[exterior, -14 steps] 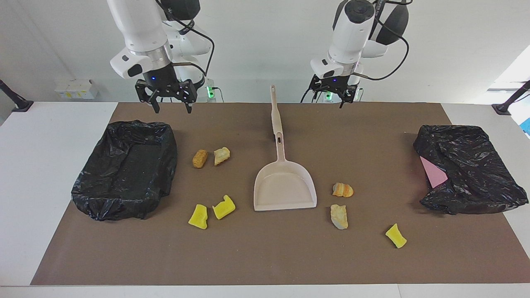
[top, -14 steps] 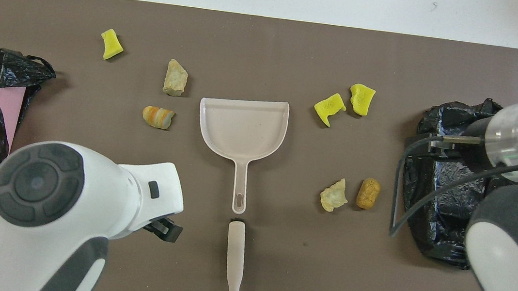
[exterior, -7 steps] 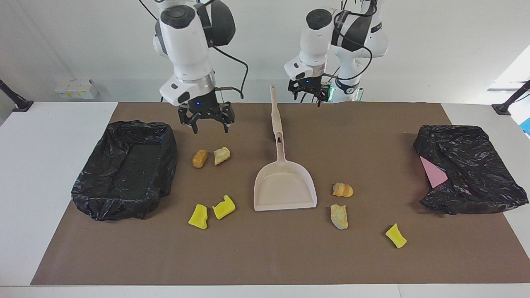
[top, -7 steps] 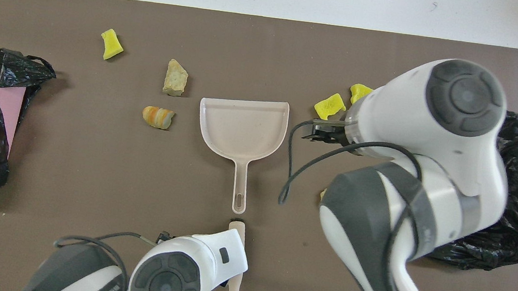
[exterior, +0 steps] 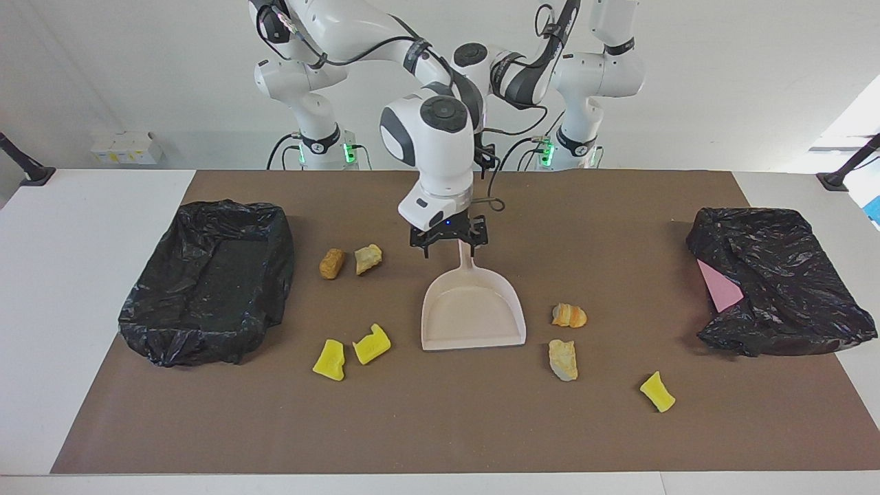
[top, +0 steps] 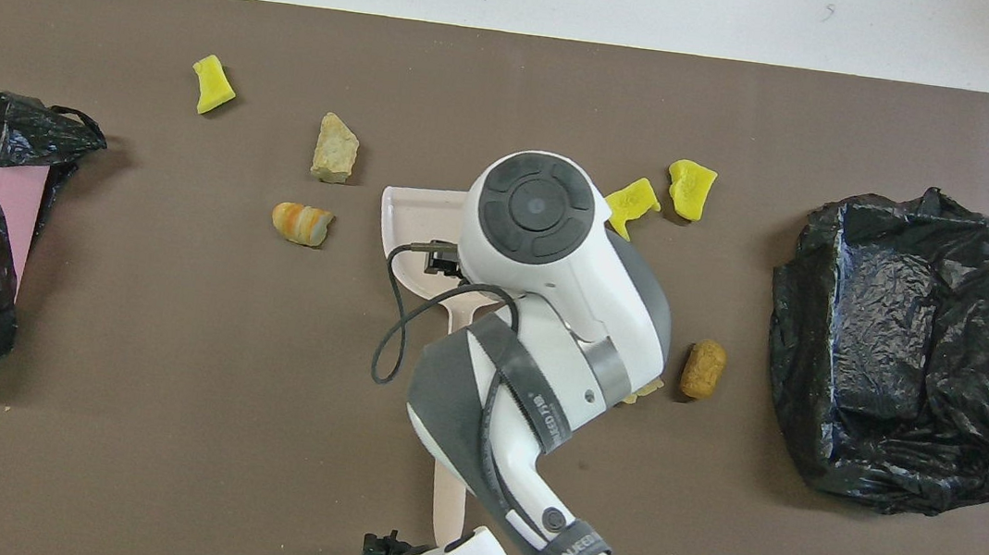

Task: Sweep and dump trash in bin
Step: 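Grasp the white dustpan handle with the right gripper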

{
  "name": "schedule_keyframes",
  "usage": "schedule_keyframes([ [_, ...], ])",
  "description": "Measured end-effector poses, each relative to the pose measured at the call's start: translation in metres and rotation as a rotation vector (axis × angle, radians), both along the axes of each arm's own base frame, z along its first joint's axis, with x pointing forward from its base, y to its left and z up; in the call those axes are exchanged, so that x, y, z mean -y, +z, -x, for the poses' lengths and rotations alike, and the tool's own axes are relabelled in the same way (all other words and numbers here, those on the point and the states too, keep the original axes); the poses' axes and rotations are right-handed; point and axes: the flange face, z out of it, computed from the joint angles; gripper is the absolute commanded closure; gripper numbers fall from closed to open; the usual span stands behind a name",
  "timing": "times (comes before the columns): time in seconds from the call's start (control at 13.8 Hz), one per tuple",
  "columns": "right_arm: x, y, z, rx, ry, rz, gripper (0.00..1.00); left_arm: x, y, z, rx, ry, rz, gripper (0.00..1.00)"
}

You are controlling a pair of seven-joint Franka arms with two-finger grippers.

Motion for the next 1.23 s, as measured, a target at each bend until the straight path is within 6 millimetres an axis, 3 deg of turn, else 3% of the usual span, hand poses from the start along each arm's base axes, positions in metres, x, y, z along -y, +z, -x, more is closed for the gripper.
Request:
schedule_keyframes([
  [0.22,-0.031,-0.028,0.008,0.009,0.030,-0.003,0.00,0.002,-0.005,0.008,0.005,0.014,0.006,0.00],
  [0.43,-0.031,-0.052,0.013,-0.022,0.036,0.018,0.00,0.001,-0.020,0.019,0.001,-0.009,0.002,0.00],
  [0.51,-0.030,-0.061,0.017,-0.034,0.039,0.027,0.00,0.001,-0.023,0.022,-0.001,-0.014,-0.003,0.07],
  [0.58,-0.029,-0.068,0.022,-0.046,0.043,0.036,0.00,0.001,-0.025,0.024,-0.003,-0.018,-0.005,0.46],
  [0.65,-0.028,-0.074,0.027,-0.055,0.048,0.044,0.00,0.001,-0.025,0.026,-0.003,-0.021,-0.006,0.74],
  [0.87,-0.023,-0.084,0.043,-0.074,0.051,0.045,0.00,0.003,-0.026,0.029,-0.002,-0.029,-0.007,1.00],
  [1.01,-0.022,-0.085,0.052,-0.088,0.042,0.026,0.21,0.003,-0.025,0.029,-0.001,-0.029,-0.007,1.00],
  [1.09,-0.021,-0.085,0.054,-0.089,0.041,0.024,0.38,0.003,-0.025,0.029,0.000,-0.029,-0.007,1.00],
  [1.23,-0.021,-0.084,0.055,-0.090,0.040,0.024,0.97,0.001,-0.023,0.028,0.004,-0.023,-0.011,1.00],
])
